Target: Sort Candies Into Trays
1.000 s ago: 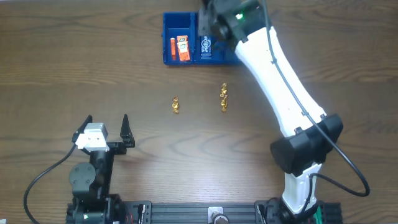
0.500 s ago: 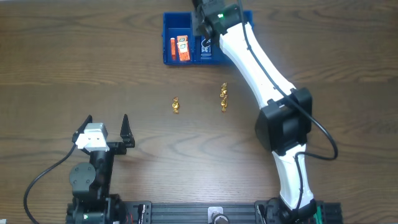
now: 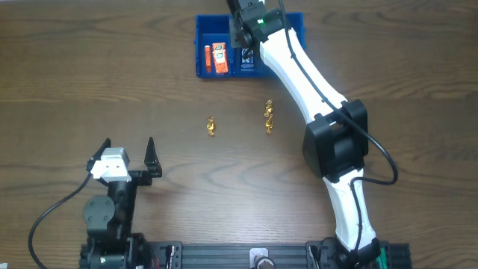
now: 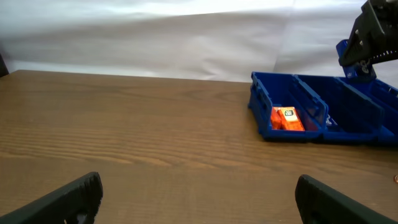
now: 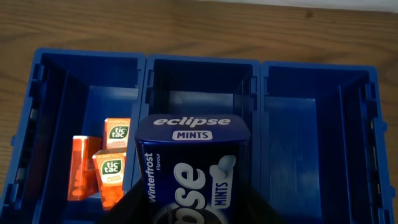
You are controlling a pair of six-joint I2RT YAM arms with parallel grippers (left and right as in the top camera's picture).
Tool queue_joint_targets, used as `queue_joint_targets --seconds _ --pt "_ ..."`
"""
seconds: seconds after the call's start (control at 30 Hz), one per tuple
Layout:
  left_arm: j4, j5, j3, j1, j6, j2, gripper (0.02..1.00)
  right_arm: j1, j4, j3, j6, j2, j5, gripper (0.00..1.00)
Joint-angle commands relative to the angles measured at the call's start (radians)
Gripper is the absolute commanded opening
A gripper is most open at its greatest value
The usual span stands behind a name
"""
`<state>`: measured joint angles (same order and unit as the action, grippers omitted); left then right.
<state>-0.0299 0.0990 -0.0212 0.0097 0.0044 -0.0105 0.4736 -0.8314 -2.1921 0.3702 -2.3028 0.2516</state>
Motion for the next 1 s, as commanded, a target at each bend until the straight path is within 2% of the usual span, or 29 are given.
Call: queue_joint_targets --seconds 0.03,0.2,0.37,0.57,0.73,0.8,0.9,1.0 --pt "-0.040 0.013 0.016 0.003 0.011 0.006 0.998 -0.010 0.004 -0.008 -0.012 -0.006 0.017 0.314" --pt "-0.040 0.013 0.016 0.003 0.011 0.006 0.996 -0.008 0.004 -0.008 -0.012 -0.006 0.017 0.570" --pt "-0.040 0.013 0.016 0.003 0.011 0.006 0.998 -0.008 0.002 -0.008 -0.013 -0.006 0.017 0.737" --pt "-0.040 0.013 0.016 0.003 0.011 0.006 0.998 -0.008 -0.020 -0.021 -0.013 -0.003 0.017 0.761" --pt "-0.040 0.013 0.016 0.003 0.011 0.006 0.998 0.006 -0.131 -0.139 -0.013 0.049 0.017 0.761" --pt "-0.040 0.013 0.016 0.003 0.011 0.006 0.998 0.026 -0.180 -0.170 -0.011 0.077 0.017 0.803" --pt "-0.040 0.013 0.016 0.003 0.011 0.006 0.998 0.075 -0.277 -0.181 0.049 0.129 0.016 0.877" --pt "-0.040 0.013 0.016 0.003 0.011 0.006 0.996 0.139 -0.399 -0.181 0.125 0.154 -0.021 0.886"
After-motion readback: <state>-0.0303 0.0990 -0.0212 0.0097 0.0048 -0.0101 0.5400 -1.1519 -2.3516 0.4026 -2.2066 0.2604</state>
